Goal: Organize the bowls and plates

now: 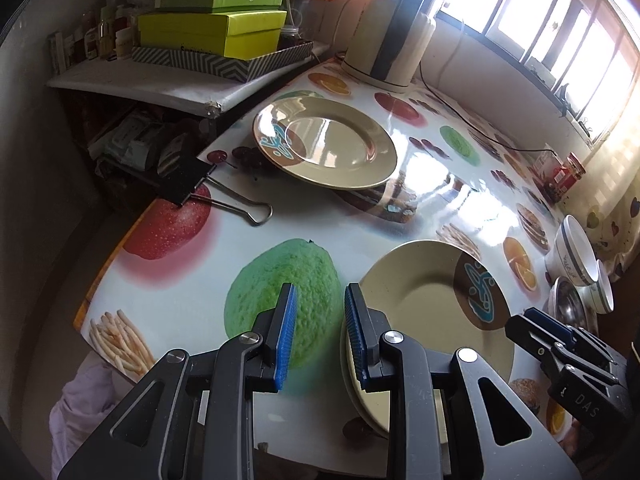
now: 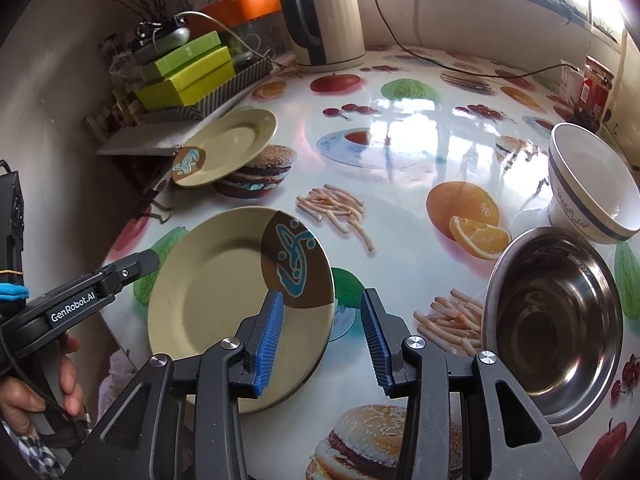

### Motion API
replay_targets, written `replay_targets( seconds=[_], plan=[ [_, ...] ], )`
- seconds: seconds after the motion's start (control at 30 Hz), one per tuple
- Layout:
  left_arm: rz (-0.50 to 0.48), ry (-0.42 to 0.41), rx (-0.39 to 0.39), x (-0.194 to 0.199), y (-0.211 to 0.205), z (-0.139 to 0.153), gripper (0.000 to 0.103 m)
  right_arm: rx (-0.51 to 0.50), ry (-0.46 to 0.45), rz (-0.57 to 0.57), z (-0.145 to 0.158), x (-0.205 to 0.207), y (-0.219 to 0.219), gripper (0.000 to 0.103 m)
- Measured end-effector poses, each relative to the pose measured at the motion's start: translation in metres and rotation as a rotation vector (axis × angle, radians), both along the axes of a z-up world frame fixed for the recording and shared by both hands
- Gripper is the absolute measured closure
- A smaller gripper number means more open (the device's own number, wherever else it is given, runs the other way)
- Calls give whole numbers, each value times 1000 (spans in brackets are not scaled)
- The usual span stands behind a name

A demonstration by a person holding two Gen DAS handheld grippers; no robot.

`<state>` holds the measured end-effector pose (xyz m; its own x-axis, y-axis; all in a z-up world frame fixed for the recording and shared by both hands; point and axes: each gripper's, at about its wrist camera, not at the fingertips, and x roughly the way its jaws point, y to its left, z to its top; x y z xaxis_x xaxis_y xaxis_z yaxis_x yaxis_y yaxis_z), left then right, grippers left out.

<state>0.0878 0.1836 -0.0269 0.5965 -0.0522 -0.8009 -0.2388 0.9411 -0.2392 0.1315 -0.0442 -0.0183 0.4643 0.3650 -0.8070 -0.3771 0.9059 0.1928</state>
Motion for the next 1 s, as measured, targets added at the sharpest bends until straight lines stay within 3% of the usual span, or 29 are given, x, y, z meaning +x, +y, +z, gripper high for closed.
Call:
replay_targets(
  seconds=[0.33, 0.6, 1.0],
  plan=[
    [3, -49, 67, 6, 2, 16, 77, 55, -61, 34, 29, 19, 13, 62],
    [31, -70, 71, 20, 22, 23, 77, 105, -75, 35, 47, 50, 30, 61],
    [77, -68, 19, 49, 64, 21, 77, 109, 26, 23, 31, 95, 62, 61]
  ],
)
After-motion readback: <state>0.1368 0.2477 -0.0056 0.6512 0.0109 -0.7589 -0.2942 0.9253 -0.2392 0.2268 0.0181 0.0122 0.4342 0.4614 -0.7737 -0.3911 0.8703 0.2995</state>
